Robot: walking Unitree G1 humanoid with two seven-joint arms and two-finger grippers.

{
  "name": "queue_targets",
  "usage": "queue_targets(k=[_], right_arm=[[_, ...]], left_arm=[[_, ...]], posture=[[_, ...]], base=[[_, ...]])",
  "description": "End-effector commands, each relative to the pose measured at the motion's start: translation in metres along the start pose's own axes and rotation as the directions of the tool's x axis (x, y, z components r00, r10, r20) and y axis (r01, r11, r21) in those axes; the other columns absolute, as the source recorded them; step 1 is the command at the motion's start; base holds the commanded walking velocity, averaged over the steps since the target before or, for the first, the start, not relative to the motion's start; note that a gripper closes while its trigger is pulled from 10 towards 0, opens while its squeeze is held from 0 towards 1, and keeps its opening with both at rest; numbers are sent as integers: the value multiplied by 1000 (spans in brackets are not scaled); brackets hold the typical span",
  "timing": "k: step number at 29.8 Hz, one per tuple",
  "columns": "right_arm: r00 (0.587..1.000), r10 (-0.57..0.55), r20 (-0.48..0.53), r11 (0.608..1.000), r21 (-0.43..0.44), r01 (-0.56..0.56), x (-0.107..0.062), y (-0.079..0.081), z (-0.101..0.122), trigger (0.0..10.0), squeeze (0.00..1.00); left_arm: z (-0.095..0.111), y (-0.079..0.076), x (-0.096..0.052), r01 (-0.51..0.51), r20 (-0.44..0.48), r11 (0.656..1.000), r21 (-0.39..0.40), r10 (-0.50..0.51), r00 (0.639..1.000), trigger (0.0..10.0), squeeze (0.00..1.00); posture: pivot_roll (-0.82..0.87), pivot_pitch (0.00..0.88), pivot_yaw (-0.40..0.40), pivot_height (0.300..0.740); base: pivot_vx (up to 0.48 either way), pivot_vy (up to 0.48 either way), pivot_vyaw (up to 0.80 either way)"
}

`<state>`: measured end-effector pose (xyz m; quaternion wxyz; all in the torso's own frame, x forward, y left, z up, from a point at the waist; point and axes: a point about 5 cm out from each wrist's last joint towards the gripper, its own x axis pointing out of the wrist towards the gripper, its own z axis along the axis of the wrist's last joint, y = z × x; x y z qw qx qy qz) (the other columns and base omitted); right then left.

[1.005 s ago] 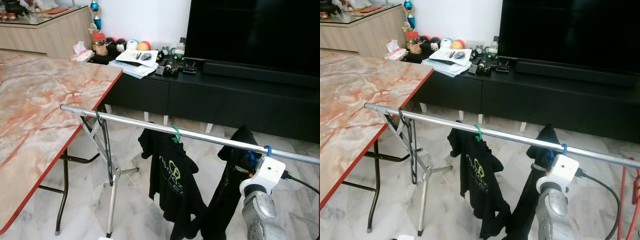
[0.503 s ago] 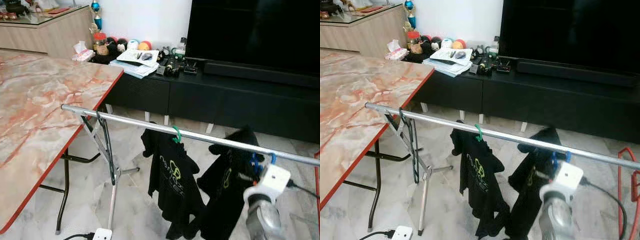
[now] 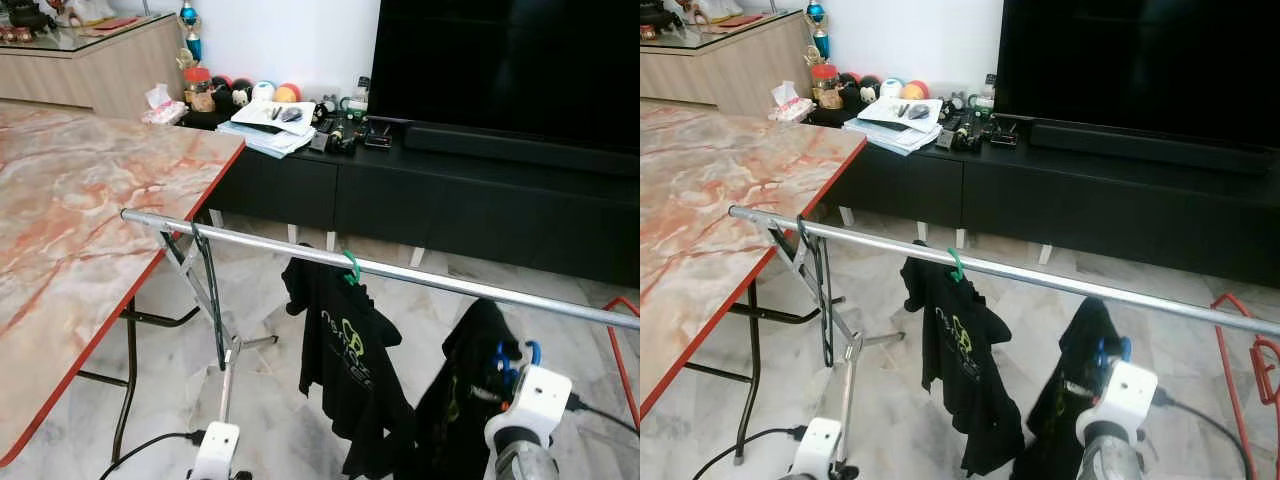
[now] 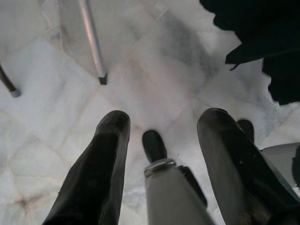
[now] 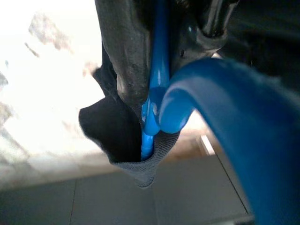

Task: Hang hanger

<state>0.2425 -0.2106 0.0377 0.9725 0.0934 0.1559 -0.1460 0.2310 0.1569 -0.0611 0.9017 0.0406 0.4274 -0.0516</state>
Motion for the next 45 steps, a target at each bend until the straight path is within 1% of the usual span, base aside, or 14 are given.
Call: queue_targets(k=[1, 4, 5, 6, 11, 25, 35, 42, 45], right_arm=[[1000, -28, 8, 999, 28, 27, 2, -4, 3, 10000, 0], [1000, -27, 2, 999, 32, 27, 3, -3, 3, 10000, 0], [1000, -26, 1, 999, 29, 26, 4, -2, 3, 10000, 0], [1000, -26, 0, 999, 29, 26, 5, -2, 3, 10000, 0], [1000, -27, 2, 999, 34, 27, 6, -1, 3, 10000, 0], [1000, -21, -2, 999, 29, 21, 11, 3, 2, 10000, 0], [1000, -27, 5, 999, 31, 27, 14, 3, 4, 10000, 0], [1000, -22, 7, 999, 34, 22, 16, 6, 5, 10000, 0], [1000, -20, 4, 999, 33, 20, 16, 7, 4, 10000, 0]], left_arm=[[-3, -1, 0, -1, -34, 1000, 6, 1, 999, 10000, 0], [3, -2, 1, 0, -32, 1000, 10, 0, 999, 10000, 0], [-7, -1, 0, 1, -46, 1000, 12, -1, 999, 10000, 0], [-12, 0, -1, 2, -51, 1000, 11, -1, 999, 10000, 0], [-20, 1, -3, 2, -59, 1000, 13, -2, 998, 10000, 0], [-23, 1, -4, 5, -66, 1000, 20, -3, 998, 10000, 0], [-24, 1, -4, -1, -66, 1000, 14, 2, 998, 10000, 0], [-24, 1, -4, -3, -65, 1000, 10, 4, 998, 10000, 0], [-24, 1, -4, -4, -64, 1000, 8, 4, 998, 10000, 0]], posture=[[11, 56, -6, 740], [11, 52, -5, 740], [10, 50, -3, 740], [10, 48, -2, 740], [9, 43, 0, 740], [11, 30, 1, 740], [16, 43, -3, 740], [17, 52, -2, 740], [17, 53, -3, 740]], base=[[0, 0, 0], [0, 0, 0], [0, 0, 0], [0, 0, 0], [0, 0, 0], [0, 0, 0], [0, 0, 0], [0, 0, 0], [-261, 0, 0]])
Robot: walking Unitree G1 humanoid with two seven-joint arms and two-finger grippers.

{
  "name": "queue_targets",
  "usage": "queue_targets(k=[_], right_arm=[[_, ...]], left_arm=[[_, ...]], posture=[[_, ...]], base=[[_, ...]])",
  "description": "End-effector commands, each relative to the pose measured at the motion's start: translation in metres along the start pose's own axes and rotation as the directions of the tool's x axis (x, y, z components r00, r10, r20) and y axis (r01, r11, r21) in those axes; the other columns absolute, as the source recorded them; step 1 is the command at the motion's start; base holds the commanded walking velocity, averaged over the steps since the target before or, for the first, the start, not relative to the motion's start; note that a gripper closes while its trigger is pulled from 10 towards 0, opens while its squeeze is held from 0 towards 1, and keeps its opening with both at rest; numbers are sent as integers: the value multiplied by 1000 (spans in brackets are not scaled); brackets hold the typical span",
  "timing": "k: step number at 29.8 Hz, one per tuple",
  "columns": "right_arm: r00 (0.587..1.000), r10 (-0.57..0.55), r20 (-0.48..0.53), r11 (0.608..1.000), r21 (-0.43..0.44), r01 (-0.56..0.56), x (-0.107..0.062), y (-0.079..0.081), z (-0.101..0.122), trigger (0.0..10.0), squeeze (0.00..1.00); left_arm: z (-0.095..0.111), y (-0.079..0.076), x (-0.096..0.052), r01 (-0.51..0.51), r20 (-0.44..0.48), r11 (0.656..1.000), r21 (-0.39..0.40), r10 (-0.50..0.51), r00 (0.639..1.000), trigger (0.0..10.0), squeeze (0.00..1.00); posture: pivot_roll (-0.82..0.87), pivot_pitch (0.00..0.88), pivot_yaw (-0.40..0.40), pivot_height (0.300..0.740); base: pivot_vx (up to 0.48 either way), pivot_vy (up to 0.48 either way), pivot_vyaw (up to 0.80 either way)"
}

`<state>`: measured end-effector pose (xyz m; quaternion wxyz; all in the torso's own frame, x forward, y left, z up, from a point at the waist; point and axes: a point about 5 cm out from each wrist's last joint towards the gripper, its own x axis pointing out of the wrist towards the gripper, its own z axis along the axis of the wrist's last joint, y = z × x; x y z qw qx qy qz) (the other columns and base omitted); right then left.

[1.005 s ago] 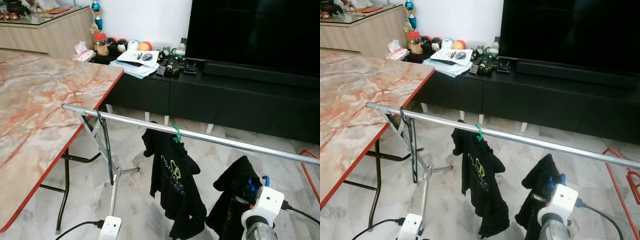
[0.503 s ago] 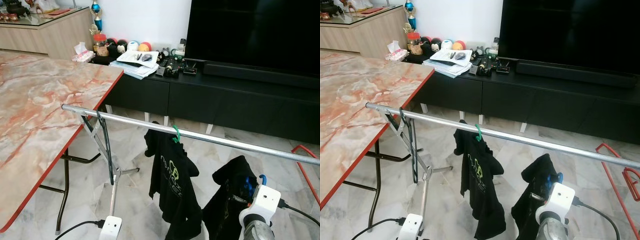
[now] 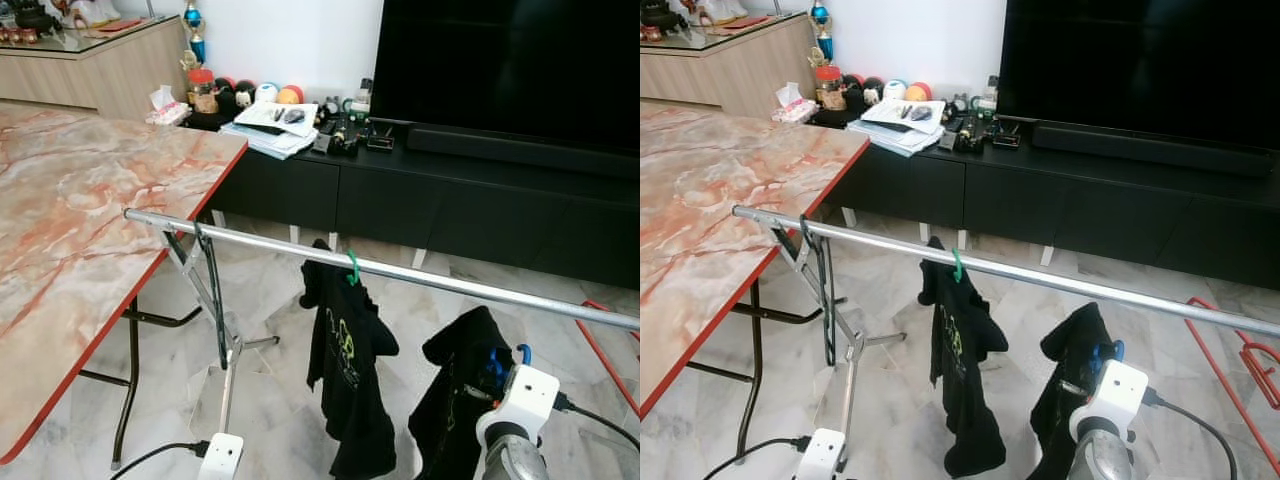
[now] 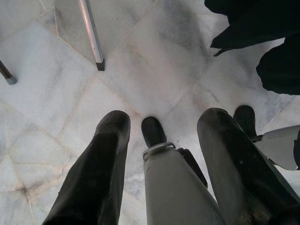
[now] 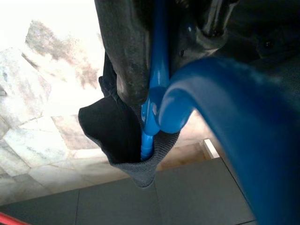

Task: Hang hanger

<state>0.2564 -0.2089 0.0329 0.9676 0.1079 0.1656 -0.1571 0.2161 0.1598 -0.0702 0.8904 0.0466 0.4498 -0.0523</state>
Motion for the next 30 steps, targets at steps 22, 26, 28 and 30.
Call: queue_targets(k=[22, 26, 28, 30], right_arm=[[1000, -6, 19, 1000, 17, 6, 6, 2, 5, 10000, 0], [999, -32, 3, 999, 36, 31, 7, -1, 4, 10000, 0], [999, -38, -8, 999, 34, 38, 7, -2, 2, 10000, 0], [999, -41, -13, 999, 30, 42, 8, -3, 1, 10000, 0]], left_arm=[[-21, 0, -3, -4, -24, 1000, -9, 4, 1000, 10000, 0], [-23, 0, -4, -4, -25, 1000, -10, 4, 1000, 10000, 0], [-23, 0, -4, -5, -25, 1000, -10, 5, 1000, 10000, 0], [-23, 0, -4, -5, -25, 1000, -11, 5, 1000, 10000, 0]], posture=[[20, 58, -6, 740], [21, 57, -8, 740], [22, 56, -8, 740], [21, 56, -8, 740]], base=[[-272, 0, 0], [-277, 0, 0], [-279, 0, -203], [-274, 0, -800]])
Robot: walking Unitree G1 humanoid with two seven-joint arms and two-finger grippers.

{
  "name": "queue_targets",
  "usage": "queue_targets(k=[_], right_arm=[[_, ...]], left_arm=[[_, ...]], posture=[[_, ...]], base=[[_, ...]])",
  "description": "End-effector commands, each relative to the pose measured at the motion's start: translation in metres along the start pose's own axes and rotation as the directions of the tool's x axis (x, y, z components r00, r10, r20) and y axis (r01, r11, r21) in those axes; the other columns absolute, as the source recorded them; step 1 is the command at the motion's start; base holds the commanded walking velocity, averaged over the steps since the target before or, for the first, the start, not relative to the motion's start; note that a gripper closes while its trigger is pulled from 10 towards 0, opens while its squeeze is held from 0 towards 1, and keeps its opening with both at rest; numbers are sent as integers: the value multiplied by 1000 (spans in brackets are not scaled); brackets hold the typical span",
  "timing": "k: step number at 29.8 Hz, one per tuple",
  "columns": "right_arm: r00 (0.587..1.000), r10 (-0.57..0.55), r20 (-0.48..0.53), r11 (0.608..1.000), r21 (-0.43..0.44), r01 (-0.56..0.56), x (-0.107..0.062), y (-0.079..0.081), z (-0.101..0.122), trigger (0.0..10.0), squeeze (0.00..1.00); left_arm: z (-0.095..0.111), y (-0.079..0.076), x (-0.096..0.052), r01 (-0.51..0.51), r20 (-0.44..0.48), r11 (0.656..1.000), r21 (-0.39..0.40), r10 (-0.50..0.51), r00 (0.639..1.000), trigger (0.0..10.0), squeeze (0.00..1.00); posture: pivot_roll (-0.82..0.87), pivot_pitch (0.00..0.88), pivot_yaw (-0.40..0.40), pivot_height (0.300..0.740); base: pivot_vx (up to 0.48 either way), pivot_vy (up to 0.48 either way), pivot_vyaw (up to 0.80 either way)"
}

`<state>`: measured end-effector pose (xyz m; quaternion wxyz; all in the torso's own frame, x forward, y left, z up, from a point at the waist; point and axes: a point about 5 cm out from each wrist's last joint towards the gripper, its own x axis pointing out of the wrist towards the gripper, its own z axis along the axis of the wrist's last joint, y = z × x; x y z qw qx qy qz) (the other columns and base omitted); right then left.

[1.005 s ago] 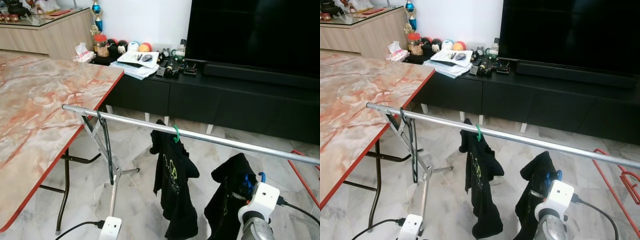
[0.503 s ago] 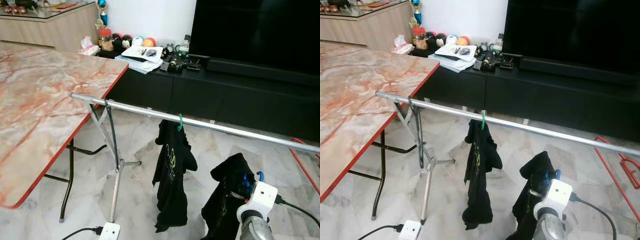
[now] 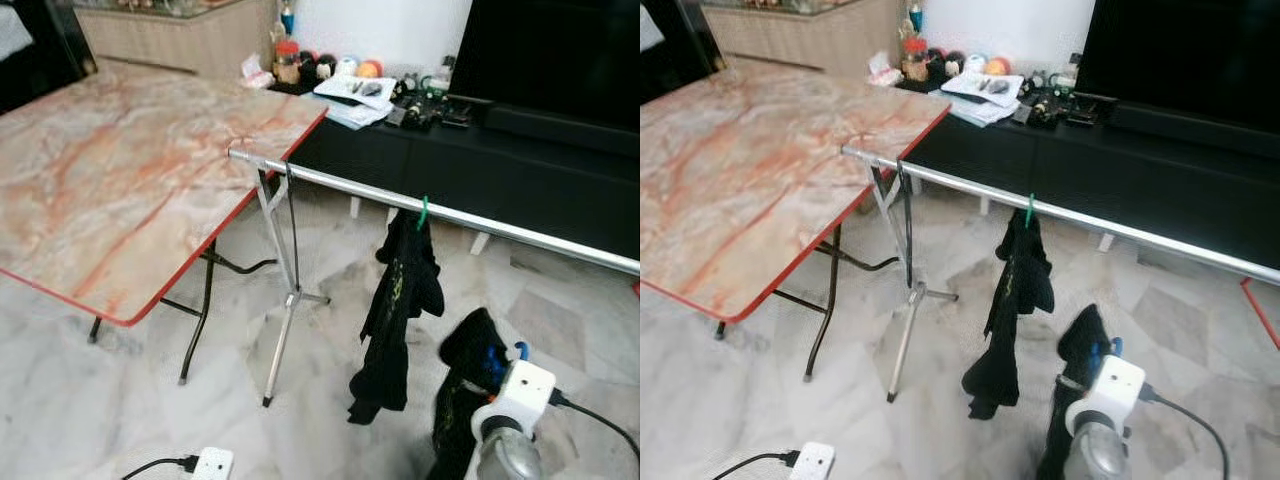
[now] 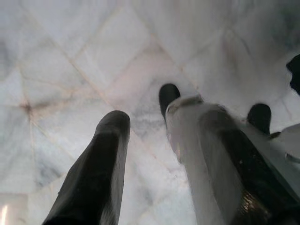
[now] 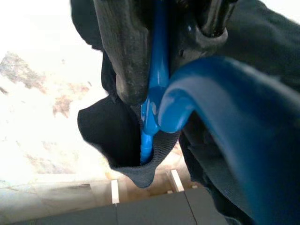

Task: Hang hanger

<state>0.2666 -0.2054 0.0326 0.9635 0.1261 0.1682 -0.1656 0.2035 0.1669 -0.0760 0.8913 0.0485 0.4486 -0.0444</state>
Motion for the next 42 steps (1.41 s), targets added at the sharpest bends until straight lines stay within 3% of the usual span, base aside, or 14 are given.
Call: queue_targets(k=[1, 27, 29, 32, 36, 39, 41, 42], right_arm=[[1000, -30, -3, 1000, 8, 30, 0, -9, 0, 10000, 0], [995, 54, -83, 996, -68, -60, 10, -3, -3, 10000, 0], [993, 58, -103, 994, -86, -67, 12, -4, -3, 10000, 0], [986, 81, -143, 989, -109, -97, 13, -3, -7, 10000, 0], [973, 131, -188, 977, -143, -159, 16, 0, -10, 10000, 0], [949, 204, -239, 946, -201, -254, 17, 5, -12, 10000, 0], [929, 257, -266, 911, -253, -325, 18, 8, -11, 10000, 0], [920, 285, -270, 897, -263, -355, 18, 9, -9, 10000, 0]], left_arm=[[-8, -5, -1, 11, -26, 1000, -8, -11, 1000, 10000, 0], [-10, -3, -1, -6, -15, 1000, -14, 6, 1000, 10000, 0], [-19, 9, -5, -18, -18, 1000, -20, 18, 1000, 10000, 0], [-20, 12, -6, -22, -15, 1000, -21, 21, 1000, 10000, 0], [-17, 15, -6, -32, 1, 1000, 1, 32, 1000, 10000, 0], [-14, 17, -6, -17, 21, 1000, -10, 17, 1000, 10000, 0], [-13, 28, -7, -20, 1, 996, 86, 20, 1000, 10000, 0], [-12, 33, -8, -29, 12, 995, 98, 28, 1000, 10000, 0]], posture=[[21, 57, -8, 740], [29, 63, -8, 740], [32, 64, -11, 740], [29, 67, -10, 740], [32, 68, -9, 740], [28, 69, -2, 740], [33, 70, 3, 740], [34, 71, 1, 740]], base=[[-277, 0, -800], [-234, 0, -62], [0, 0, 0], [0, 0, 0], [0, 0, 0], [0, 0, 0], [0, 0, 0], [0, 0, 0]])
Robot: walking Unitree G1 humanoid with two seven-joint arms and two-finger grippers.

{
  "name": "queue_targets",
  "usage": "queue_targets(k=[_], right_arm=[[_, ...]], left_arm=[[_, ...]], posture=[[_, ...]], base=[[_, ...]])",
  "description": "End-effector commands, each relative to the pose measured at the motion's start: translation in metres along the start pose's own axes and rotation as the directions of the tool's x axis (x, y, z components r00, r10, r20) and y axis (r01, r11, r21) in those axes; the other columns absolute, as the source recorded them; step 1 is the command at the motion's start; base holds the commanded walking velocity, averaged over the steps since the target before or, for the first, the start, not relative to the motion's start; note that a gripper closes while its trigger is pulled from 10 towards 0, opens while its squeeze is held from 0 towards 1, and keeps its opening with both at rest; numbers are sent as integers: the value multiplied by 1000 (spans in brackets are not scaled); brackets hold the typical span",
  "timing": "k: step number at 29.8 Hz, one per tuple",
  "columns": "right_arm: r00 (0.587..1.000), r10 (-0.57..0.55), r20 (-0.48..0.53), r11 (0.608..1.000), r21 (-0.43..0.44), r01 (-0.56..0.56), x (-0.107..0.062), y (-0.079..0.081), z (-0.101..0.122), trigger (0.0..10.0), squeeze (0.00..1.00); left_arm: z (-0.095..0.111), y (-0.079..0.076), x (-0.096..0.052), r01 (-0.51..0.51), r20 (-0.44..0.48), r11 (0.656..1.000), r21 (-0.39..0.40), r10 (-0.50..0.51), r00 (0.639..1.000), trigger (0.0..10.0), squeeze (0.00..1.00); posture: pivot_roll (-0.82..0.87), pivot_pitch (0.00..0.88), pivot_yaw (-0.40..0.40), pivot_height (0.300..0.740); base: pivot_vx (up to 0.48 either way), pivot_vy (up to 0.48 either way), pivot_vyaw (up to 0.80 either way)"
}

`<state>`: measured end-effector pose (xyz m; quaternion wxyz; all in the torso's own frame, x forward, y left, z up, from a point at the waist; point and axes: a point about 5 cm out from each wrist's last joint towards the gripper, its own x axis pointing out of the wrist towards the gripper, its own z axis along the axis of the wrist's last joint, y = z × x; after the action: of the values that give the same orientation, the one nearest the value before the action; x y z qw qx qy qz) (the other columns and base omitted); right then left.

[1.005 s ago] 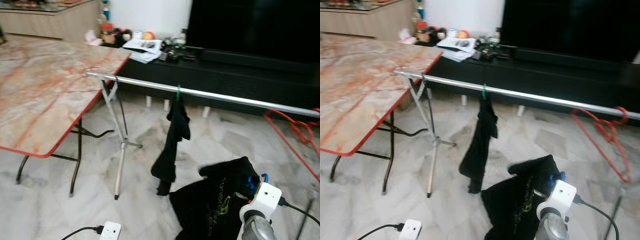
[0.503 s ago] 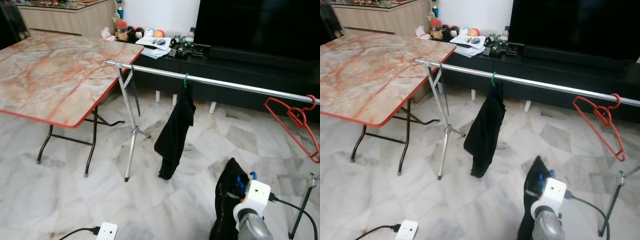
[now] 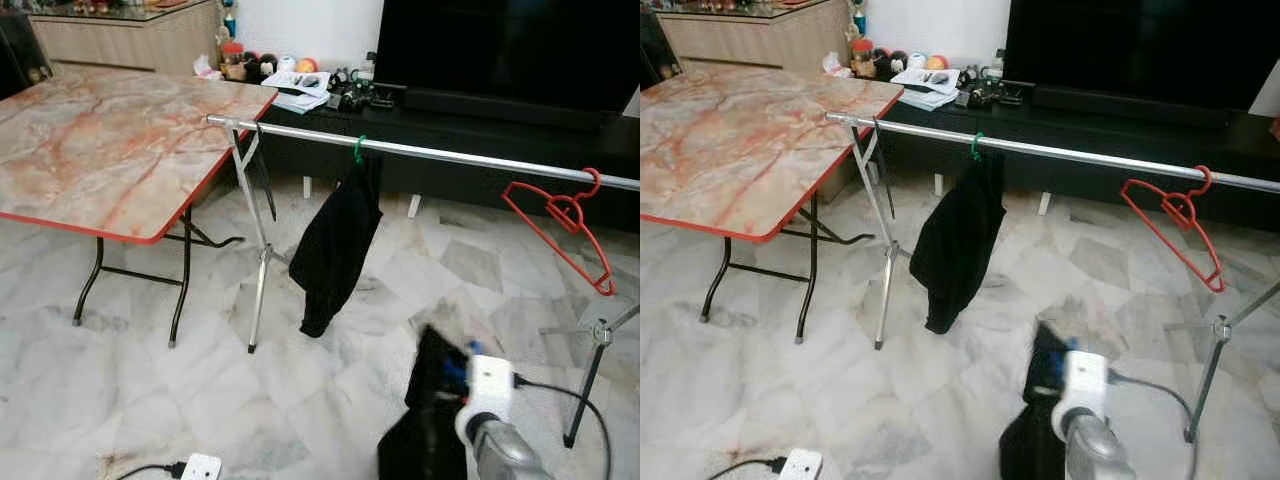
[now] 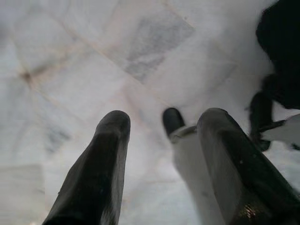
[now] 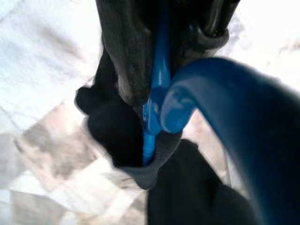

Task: Hang hanger

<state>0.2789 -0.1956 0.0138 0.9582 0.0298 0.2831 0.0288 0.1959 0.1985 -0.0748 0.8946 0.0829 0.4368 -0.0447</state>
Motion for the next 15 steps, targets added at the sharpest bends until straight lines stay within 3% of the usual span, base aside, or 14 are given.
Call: queue_targets(k=[1, 3, 5, 6, 7, 9, 11, 13, 14, 15], right_arm=[[999, 36, 14, 999, -39, -35, 0, -3, 9, 10000, 0], [997, 83, 1, 994, -70, -83, 0, -2, 10, 10000, 0], [981, 192, -38, 964, -180, -196, -2, 0, 14, 10000, 0], [981, 192, -38, 964, -180, -196, -2, 0, 14, 10000, 0], [973, 225, -55, 949, -216, -231, -2, 1, 15, 10000, 0], [937, 341, -75, 887, -304, -347, -4, 5, 28, 10000, 0], [927, 369, -75, 873, -314, -373, -5, 7, 31, 10000, 0], [897, 431, -98, 827, -354, -437, -8, 10, 36, 10000, 0], [871, 473, -131, 780, -398, -483, -11, 10, 38, 10000, 0], [866, 481, -138, 770, -407, -492, -11, 10, 38, 10000, 0]], left_arm=[[-2, 6, -1, -2, 1, 999, 37, 2, 1000, 10000, 0], [5, 13, -2, -19, 42, 999, 31, 17, 999, 10000, 0], [36, 24, -1, -26, 171, 999, 35, 20, 985, 10000, 0], [36, 24, -1, -26, 171, 999, 35, 20, 985, 10000, 0], [49, 27, -1, -22, 219, 999, 42, 13, 976, 10000, 0], [98, 17, -2, 99, 356, 983, 156, -149, 923, 10000, 0], [106, 14, -3, 112, 370, 976, 186, -175, 912, 10000, 0], [123, 9, -4, 125, 392, 953, 276, -230, 891, 10000, 0], [135, 4, -6, 141, 402, 925, 352, -286, 870, 10000, 0], [138, 2, -7, 145, 404, 919, 367, -298, 865, 10000, 0]], posture=[[34, 71, 1, 740], [34, 72, -5, 740], [38, 72, -13, 740], [38, 72, -13, 740], [38, 70, -15, 740], [36, 65, -22, 740], [37, 65, -25, 740], [35, 63, -31, 740], [33, 62, -34, 740], [33, 62, -34, 740]], base=[[0, 0, 0], [0, 0, 0], [0, 0, 0], [0, 0, 0], [0, 0, 0], [0, 0, 0], [0, 0, 0], [0, 0, 0], [0, 0, 0], [0, 0, 0]])
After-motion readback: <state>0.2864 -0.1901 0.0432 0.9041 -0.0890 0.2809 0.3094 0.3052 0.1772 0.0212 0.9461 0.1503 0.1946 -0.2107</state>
